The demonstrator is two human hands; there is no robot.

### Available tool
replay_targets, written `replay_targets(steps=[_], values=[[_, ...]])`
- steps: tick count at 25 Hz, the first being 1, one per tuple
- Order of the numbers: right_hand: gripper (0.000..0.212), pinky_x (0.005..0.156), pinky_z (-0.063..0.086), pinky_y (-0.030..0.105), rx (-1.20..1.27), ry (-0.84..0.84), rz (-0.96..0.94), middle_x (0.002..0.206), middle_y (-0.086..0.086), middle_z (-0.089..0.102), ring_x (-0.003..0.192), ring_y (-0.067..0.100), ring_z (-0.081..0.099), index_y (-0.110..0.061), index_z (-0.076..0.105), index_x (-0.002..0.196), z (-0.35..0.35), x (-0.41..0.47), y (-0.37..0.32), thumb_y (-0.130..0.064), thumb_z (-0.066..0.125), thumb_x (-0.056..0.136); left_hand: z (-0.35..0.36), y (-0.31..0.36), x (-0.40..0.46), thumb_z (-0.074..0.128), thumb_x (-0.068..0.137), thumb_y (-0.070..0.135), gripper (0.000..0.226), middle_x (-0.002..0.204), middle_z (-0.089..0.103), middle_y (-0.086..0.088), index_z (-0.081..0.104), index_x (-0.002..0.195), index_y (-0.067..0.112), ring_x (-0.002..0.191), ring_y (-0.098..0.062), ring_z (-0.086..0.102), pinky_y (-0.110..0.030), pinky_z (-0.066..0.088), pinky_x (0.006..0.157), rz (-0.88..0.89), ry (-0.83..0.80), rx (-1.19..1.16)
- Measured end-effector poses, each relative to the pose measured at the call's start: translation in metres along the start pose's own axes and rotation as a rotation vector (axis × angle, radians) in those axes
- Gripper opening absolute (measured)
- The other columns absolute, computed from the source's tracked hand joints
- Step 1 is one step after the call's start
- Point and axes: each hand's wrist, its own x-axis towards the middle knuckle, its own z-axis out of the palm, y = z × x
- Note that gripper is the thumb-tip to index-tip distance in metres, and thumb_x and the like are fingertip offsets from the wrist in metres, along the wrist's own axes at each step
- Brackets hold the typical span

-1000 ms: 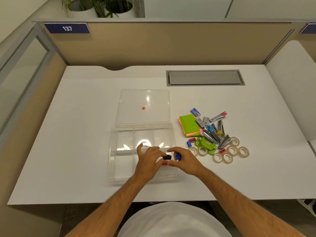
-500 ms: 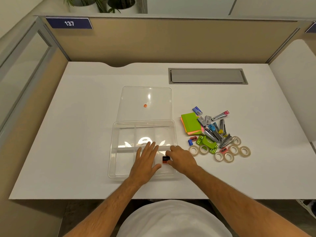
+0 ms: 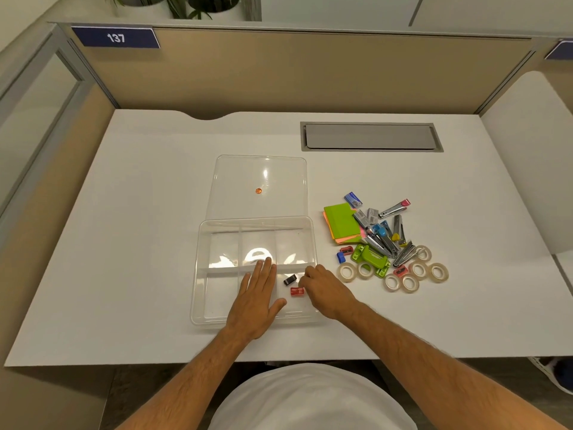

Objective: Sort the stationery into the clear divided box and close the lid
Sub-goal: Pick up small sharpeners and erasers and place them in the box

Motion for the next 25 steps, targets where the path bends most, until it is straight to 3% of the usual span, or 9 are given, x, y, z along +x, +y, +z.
replay_targets(steps=[7,11,16,20,25], values=[[0.039,0.096,0.041,0.036,-0.155,-0.065,-0.064,0.131,0.012,0.053,0.118,0.027,0.046,-0.009,0.052,0.134,0.006,0.003,-0.006,-0.012,0.056,0.096,0.001,0.000,0.000,0.027,0.097,0.064,0.081,0.162,-0.021,0.006,-0.014,0.154,0.025,0.149,-0.013,-0.017,-0.041,-0.002,0.119,-0.012,-0.015,0.019],[0.035,0.096,0.042,0.035,-0.015,-0.015,-0.088,0.127,0.007,0.058,0.115,0.023,0.047,-0.013,0.058,0.129,-0.007,-0.002,0.000,-0.023,0.056,0.096,0.002,-0.001,0.000,0.024,0.096,0.066,0.080,0.161,-0.022,0.008,-0.015,0.154,0.026,0.149,-0.012,-0.017,-0.040,-0.002,0.119,-0.014,-0.012,0.012],[0.018,0.083,0.048,0.037,0.284,0.316,0.297,0.103,0.003,0.068,0.101,0.020,0.053,-0.015,0.070,0.106,-0.029,-0.014,0.053,-0.023,0.061,0.093,0.001,-0.002,-0.001,0.022,0.095,0.066,0.080,0.162,-0.021,0.008,-0.014,0.154,0.025,0.149,-0.013,-0.016,-0.041,0.001,0.119,-0.009,-0.014,0.007],[0.019,0.077,0.051,0.037,0.237,0.261,0.535,0.099,0.006,0.069,0.099,0.023,0.054,-0.015,0.072,0.101,-0.029,-0.012,0.096,-0.026,0.059,0.092,0.000,-0.001,0.000,0.021,0.096,0.066,0.078,0.162,-0.019,0.007,-0.013,0.155,0.026,0.149,-0.014,-0.014,-0.044,0.001,0.121,-0.006,-0.010,-0.007],[0.038,0.088,0.040,0.036,0.011,0.167,0.564,0.112,0.003,0.062,0.105,0.023,0.049,-0.019,0.070,0.111,-0.009,0.002,0.101,-0.048,0.059,0.089,-0.014,0.015,0.008,0.027,0.099,0.061,0.073,0.164,-0.008,0.004,0.002,0.157,0.025,0.151,-0.016,-0.008,-0.038,-0.011,0.120,0.035,0.066,-0.051]])
